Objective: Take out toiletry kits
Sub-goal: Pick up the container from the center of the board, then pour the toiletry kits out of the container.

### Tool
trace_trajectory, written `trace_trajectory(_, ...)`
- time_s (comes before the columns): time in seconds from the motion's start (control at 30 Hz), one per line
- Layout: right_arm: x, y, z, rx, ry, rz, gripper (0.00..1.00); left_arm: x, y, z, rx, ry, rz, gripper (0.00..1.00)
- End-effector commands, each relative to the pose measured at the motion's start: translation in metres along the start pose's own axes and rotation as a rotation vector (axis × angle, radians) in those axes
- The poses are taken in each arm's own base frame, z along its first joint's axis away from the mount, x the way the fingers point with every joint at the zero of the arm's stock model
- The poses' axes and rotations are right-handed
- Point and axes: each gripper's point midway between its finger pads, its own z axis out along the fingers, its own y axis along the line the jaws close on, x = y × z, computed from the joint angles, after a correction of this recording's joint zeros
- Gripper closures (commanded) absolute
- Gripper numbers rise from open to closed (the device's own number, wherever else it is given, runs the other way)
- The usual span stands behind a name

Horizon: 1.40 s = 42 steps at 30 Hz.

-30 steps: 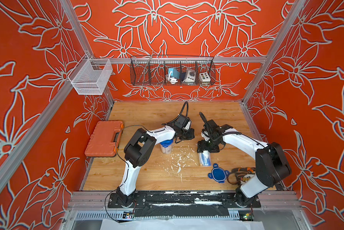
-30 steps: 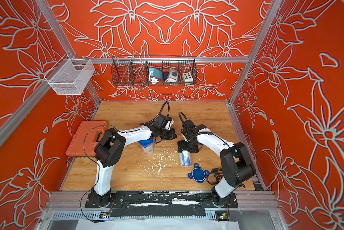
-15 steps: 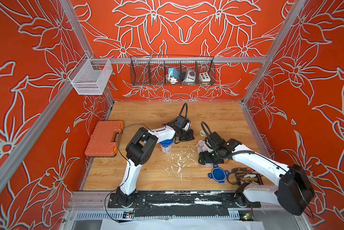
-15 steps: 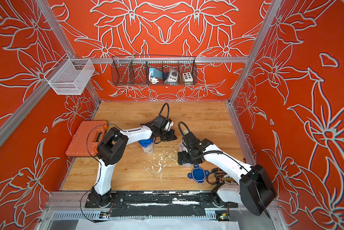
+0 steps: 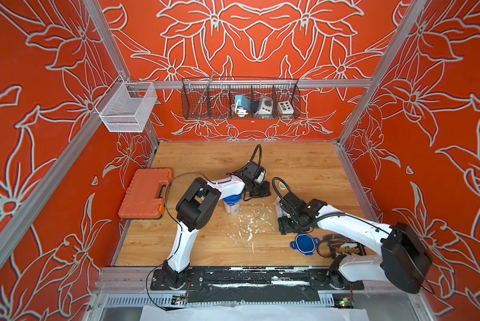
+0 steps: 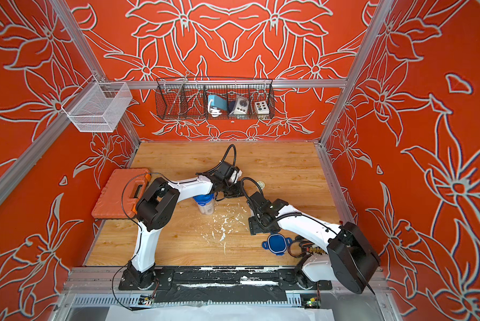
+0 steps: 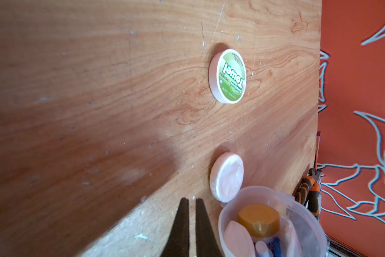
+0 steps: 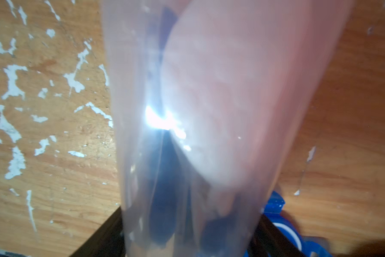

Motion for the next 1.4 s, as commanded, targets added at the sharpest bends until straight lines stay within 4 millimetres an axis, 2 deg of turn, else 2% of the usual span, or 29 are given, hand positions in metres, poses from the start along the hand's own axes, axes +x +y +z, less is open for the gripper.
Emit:
trace_trajectory(0.0,0.004,-0.011,0.005,0.063,-0.001,0.008,0.30,0.004,0.004,0.006,-0.003,0.024,0.004,0.94)
trace_trajectory(0.2,0.011,-0.014,-0.013,0.073,0.023,0.014,0.38,0.003,-0.001,0.002,0.008,0.019,0.010,0.94)
trace_trajectory(0.37,0.033,-0.019,-0.028,0.078,0.152,0.041,0.38,0.003,-0.003,0.003,0.019,0.025,0.018,0.93)
trace_trajectory(0.5,0.038,-0.018,-0.035,0.043,0.249,0.029,0.36,0.008,-0.004,0.009,0.027,0.037,0.012,0.93)
trace_trajectory(0.57,0.045,-0.025,-0.036,0.051,0.327,0.037,0.37,0.009,-0.004,0.011,0.029,0.041,0.011,0.93)
trace_trajectory(0.77,0.033,-0.020,-0.046,0.022,0.381,0.007,0.42,0.012,-0.007,0.013,0.034,0.046,0.019,0.93)
trace_trajectory(0.9,0.025,-0.026,-0.046,0.041,0.405,0.004,0.47,0.012,-0.008,0.013,0.035,0.049,0.023,0.93)
trace_trajectory(0.97,0.023,-0.026,-0.046,0.039,0.395,0.010,0.46,0.013,-0.007,0.013,0.033,0.049,0.027,0.93)
trace_trajectory(1.07,0.030,-0.027,-0.045,0.041,0.434,0.014,0.49,0.014,-0.006,0.015,0.032,0.058,0.023,0.93)
trace_trajectory(1.23,0.024,-0.026,-0.068,0.021,0.366,0.033,0.48,0.015,-0.011,0.017,0.034,0.060,0.036,0.93)
trace_trajectory(1.37,0.035,-0.030,-0.065,0.028,0.423,0.020,0.48,0.013,-0.013,0.019,0.038,0.059,0.033,0.93)
